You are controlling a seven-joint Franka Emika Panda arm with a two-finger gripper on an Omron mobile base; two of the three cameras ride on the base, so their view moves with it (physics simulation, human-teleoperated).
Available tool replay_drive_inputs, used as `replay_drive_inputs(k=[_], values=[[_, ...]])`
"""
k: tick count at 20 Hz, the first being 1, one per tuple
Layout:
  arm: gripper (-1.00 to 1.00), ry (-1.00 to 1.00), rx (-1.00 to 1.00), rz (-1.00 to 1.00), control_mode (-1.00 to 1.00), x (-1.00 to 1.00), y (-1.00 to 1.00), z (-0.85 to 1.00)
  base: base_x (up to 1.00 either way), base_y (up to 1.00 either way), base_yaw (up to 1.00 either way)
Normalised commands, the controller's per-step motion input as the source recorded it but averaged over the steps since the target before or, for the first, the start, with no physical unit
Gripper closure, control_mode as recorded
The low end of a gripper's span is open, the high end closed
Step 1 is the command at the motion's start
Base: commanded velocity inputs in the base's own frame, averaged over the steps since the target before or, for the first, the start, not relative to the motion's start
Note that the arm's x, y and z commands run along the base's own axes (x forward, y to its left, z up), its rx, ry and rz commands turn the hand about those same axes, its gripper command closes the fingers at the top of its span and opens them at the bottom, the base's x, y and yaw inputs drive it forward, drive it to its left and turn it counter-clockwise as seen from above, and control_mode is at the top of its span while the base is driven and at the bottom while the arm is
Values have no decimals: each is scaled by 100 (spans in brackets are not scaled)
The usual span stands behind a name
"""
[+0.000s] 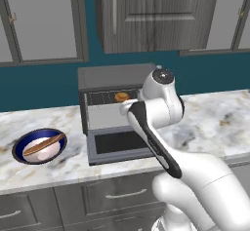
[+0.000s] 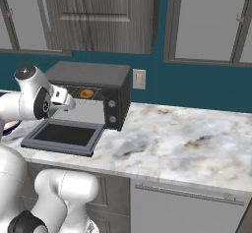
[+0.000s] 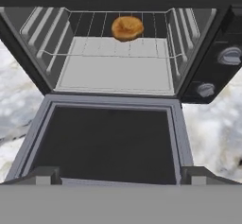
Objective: Pick up the heated bread from the toaster oven and place it in the bowl. Then move the bread bowl to the dining counter.
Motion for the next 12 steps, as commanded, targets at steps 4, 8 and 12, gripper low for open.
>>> replay_drive_inputs(k=[4,8,12], values=[[-100,-13,0,-1,-100,41,28,0,0,0,0],[-100,-13,0,-1,-100,46,27,-1,0,0,0],[-100,-14,0,0,-100,57,23,0,0,0,0]])
